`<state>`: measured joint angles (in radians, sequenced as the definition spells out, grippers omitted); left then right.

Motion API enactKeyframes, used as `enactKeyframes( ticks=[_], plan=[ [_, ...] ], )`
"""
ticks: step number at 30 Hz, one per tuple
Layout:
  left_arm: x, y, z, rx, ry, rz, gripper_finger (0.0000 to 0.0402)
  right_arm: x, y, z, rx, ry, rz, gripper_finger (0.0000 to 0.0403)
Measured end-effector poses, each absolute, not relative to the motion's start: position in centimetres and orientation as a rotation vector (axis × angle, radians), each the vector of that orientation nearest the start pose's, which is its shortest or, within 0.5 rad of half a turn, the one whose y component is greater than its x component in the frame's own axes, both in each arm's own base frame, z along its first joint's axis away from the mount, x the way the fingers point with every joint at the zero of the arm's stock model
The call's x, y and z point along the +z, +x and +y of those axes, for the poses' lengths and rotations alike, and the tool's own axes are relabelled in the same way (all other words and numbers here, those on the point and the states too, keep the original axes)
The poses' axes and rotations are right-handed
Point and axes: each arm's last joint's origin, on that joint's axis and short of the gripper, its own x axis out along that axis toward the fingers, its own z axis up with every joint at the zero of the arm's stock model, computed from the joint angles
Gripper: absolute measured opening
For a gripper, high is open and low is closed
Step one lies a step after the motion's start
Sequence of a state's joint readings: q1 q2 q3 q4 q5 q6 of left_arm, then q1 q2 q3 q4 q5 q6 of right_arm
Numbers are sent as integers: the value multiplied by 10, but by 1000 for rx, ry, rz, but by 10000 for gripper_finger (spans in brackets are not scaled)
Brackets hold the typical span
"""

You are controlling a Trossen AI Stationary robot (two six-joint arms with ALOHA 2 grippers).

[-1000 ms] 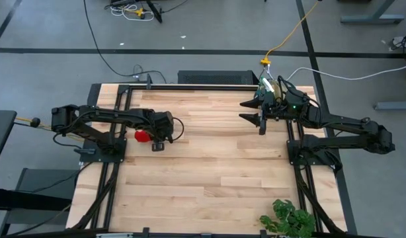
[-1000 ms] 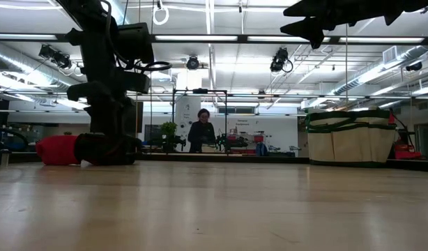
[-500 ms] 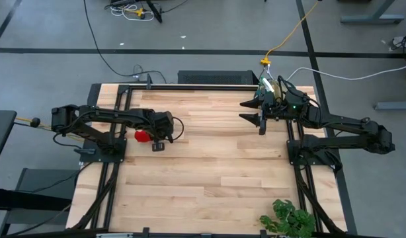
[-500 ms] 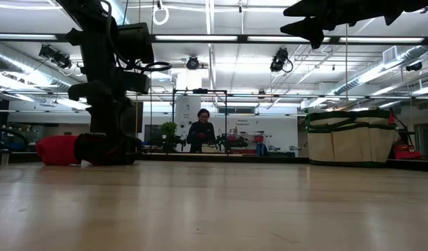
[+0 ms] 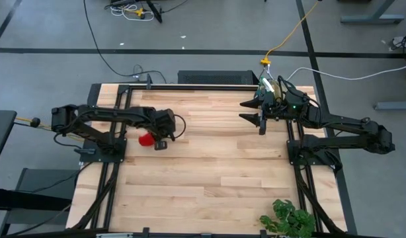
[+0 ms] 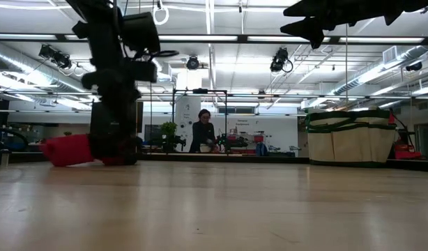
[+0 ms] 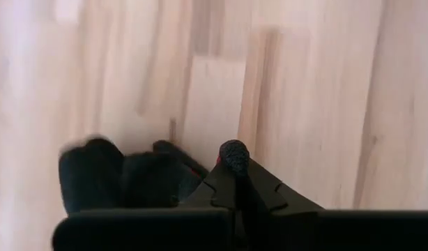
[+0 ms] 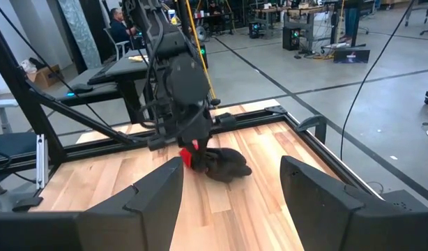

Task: Pick & Place Garden tools in Gardening bag
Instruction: Put the pair of gloves into the gardening bag

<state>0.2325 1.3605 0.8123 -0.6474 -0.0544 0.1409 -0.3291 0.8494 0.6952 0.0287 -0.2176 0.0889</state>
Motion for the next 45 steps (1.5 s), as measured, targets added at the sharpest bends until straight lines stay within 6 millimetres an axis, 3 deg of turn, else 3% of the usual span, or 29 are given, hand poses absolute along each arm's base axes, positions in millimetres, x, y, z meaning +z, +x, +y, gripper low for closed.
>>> enactKeyframes(
  ticks=[4, 14, 27, 34, 45],
  plan=[
    [217, 245, 60, 175, 26, 1138, 7, 311, 184, -56, -117, 122, 116, 240],
    [293, 271, 65, 173, 40, 886, 6, 311, 184, -56, -117, 125, 115, 240],
    [385, 279, 65, 147, 89, 592, 6, 314, 184, -56, -119, 183, 90, 240],
    [415, 278, 63, 93, 94, 461, 6, 324, 185, -56, -108, 208, -15, 240],
    [435, 282, 62, 71, 115, 287, 6, 341, 183, -56, -87, 177, -192, 240]
  ],
)
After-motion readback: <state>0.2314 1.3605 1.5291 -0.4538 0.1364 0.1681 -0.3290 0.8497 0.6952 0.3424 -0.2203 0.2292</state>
